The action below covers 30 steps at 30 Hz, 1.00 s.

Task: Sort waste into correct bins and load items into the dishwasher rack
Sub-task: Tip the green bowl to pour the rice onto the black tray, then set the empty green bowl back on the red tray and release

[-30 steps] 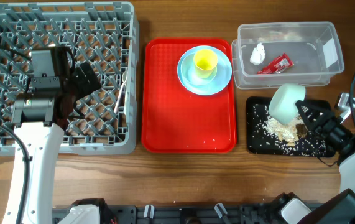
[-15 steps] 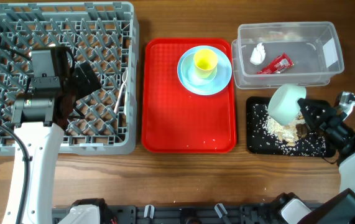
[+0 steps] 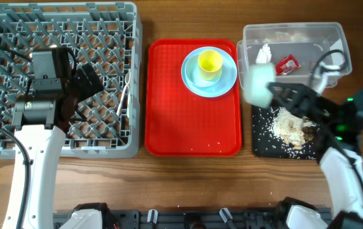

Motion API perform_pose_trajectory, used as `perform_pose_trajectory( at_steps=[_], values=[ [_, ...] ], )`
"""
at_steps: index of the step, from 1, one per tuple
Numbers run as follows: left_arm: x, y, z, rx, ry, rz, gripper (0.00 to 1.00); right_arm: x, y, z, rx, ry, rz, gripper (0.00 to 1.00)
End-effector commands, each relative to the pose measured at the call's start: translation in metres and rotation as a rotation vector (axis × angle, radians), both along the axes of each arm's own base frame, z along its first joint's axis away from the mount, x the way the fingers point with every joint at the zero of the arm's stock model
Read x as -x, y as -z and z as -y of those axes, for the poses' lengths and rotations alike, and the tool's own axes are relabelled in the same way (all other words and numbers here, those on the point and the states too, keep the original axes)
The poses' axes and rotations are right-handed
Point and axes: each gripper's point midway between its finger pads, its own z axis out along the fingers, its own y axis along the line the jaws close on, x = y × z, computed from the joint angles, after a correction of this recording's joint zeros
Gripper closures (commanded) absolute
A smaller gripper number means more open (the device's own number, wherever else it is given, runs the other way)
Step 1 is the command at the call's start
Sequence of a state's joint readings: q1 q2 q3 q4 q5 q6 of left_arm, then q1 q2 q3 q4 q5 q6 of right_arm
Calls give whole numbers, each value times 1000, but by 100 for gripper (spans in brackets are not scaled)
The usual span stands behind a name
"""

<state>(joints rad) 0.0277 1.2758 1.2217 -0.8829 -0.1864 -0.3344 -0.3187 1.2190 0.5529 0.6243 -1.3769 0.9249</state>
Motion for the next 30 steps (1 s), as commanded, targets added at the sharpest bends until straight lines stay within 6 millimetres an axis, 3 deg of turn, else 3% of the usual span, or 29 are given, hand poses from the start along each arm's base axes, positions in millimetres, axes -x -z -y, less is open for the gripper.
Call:
perform_pose_trajectory(
  at_steps=[1, 3, 5, 7, 9, 12, 15, 18, 21, 23, 27, 30],
  values=[
    [-1, -1, -3, -17, 2, 0, 0, -6, -18, -50, -62, 2, -66, 95],
    [-1, -1, -3, -17, 2, 0, 0, -8, 6, -80, -23, 18, -145, 95],
    [-1, -1, -3, -17, 2, 0, 0, -9, 69, -103, 202, 150, -295, 95],
    [-1, -1, -3, -17, 2, 0, 0, -3, 110, -102, 451, 274, -356, 95],
    [-1, -1, -3, -17, 2, 0, 0, 9, 131, -95, 725, 379, -362, 95],
    [-1, -1, -3, -17, 2, 0, 0, 21, 129, -107, 912, 380, -281, 95],
    [-1, -1, -3, -17, 2, 0, 0, 28, 139, -120, 998, 359, -229, 95],
    [-1, -1, -3, -17, 2, 0, 0, 28, 161, -135, 1051, 310, -220, 95],
    [-1, -1, -3, -17, 2, 0, 0, 36, 198, -162, 1058, 174, -255, 95],
    [-1, -1, -3, -17, 2, 0, 0, 37, 208, -165, 1073, 158, -267, 89],
    [-1, -1, -3, -17, 2, 0, 0, 31, 187, -173, 1091, 115, -189, 44],
    [-1, -1, -3, -17, 2, 0, 0, 26, 154, -177, 1119, 82, -129, 38]
  ],
)
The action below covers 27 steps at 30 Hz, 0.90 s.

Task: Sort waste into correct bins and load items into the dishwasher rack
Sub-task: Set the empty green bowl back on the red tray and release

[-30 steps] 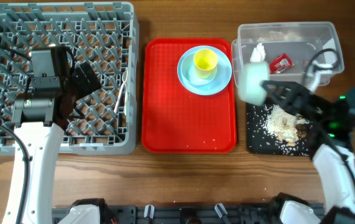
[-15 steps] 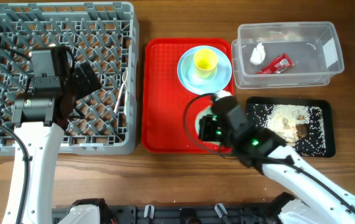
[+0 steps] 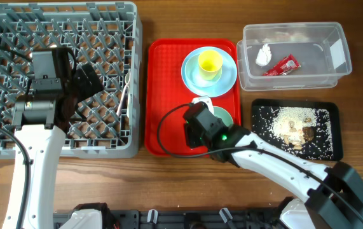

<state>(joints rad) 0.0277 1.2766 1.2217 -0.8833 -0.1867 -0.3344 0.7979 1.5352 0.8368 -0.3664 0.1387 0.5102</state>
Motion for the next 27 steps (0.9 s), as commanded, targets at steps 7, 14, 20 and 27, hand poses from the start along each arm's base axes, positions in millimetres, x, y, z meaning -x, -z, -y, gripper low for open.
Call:
perform_pose_trajectory(
  at_steps=[7, 14, 20, 27],
  values=[
    [-1, -2, -3, -17, 2, 1, 0, -45, -129, 6, -54, 18, 146, 28],
    [-1, -2, -3, -16, 2, 1, 0, -21, -86, 156, 203, 544, -147, 61],
    [-1, -2, -3, -16, 2, 1, 0, -8, -37, 176, 226, 526, -218, 65],
    [-1, -2, -3, -17, 2, 2, 0, -15, -15, 176, 262, 420, -174, 74]
  ],
)
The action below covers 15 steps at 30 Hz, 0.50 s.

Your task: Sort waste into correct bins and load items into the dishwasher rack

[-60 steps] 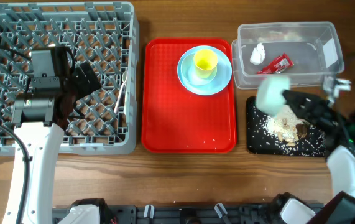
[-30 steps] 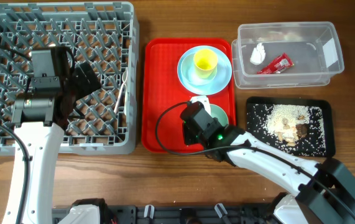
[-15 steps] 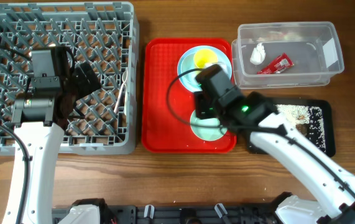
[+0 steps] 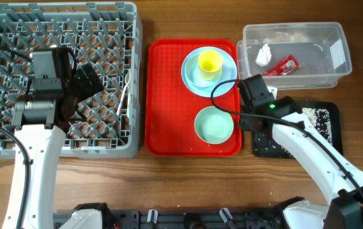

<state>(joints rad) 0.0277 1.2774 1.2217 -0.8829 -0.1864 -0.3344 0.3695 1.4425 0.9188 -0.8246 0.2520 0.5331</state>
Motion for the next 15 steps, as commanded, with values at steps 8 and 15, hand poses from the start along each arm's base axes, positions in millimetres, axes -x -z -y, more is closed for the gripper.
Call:
perform_pose_trajectory(
  at_steps=[8, 15],
  values=[
    [0, -2, -3, -17, 2, 2, 0, -7, 14, -3, 18, -83, -20, 79],
    [0, -2, -3, -17, 2, 2, 0, -14, 27, 7, 96, -69, -30, 76]
  ],
)
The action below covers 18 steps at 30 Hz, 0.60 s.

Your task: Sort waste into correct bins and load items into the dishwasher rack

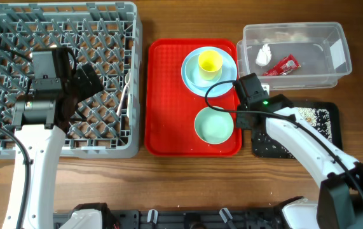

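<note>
The grey dishwasher rack (16,137) fills the left of the overhead view, with a white utensil (126,90) lying in it. My left gripper (87,79) hangs over the rack's middle; its jaws are too dark to read. On the red tray (168,95) a yellow cup (210,63) stands on a blue plate (194,81). A green bowl (214,125) sits upright in front of them. My right gripper (243,87) hovers at the tray's right edge, beside the plate and apart from the bowl. Its fingers are hidden under the wrist.
A clear plastic bin (308,70) at the back right holds crumpled white paper (262,55) and a red wrapper (280,65). In front of it lies a black tray (324,121) strewn with rice and food scraps, partly covered by my right arm.
My right gripper has shifted slightly left and back, toward the blue plate. The green bowl, the left arm and everything else stay as they were.
My right gripper held the green bowl tipped over the black scrap tray. A second later it was low over the red tray with the bowl beneath it. Then the bowl stood alone on the tray and the gripper had drawn off to the tray's right edge, where it remains.
</note>
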Motion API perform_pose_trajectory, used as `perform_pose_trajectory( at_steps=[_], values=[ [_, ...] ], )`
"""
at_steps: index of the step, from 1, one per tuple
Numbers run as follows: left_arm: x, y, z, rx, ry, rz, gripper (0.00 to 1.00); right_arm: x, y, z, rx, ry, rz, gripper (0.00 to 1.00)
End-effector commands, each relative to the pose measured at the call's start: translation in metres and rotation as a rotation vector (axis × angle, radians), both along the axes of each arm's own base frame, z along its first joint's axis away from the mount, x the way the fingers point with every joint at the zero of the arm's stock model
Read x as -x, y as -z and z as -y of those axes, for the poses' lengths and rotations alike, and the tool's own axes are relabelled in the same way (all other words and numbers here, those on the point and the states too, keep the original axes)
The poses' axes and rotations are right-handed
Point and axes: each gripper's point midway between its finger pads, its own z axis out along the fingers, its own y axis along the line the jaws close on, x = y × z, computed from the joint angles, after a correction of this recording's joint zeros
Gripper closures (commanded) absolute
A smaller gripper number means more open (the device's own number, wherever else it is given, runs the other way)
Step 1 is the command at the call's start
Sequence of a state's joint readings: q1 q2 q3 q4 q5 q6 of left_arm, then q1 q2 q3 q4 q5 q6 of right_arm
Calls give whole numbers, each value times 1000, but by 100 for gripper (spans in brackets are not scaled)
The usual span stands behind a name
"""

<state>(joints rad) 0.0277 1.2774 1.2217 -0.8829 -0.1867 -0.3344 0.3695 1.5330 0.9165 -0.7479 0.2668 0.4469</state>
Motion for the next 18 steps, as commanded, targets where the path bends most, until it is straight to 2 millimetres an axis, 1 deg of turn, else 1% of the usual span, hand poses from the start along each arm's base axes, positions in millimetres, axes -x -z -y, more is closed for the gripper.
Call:
perform_pose_trajectory(
  at_steps=[1, 5, 8, 11, 15, 18],
  values=[
    [0, -2, -3, -16, 2, 2, 0, -1, 7, 9, 52, 9, -4, 76],
    [0, -2, -3, -16, 2, 2, 0, -4, 7, 8, 48, 9, 7, 76],
    [0, -2, -3, -16, 2, 2, 0, -5, 7, 7, 46, 9, 13, 75],
    [0, -2, -3, -16, 2, 2, 0, -7, 7, 7, 51, -10, 13, 76],
    [0, -2, -3, -16, 2, 2, 0, -8, 14, 7, 56, -37, 25, 75],
    [0, -2, -3, -16, 2, 2, 0, -8, 14, 7, 55, -37, 27, 75]
  ],
)
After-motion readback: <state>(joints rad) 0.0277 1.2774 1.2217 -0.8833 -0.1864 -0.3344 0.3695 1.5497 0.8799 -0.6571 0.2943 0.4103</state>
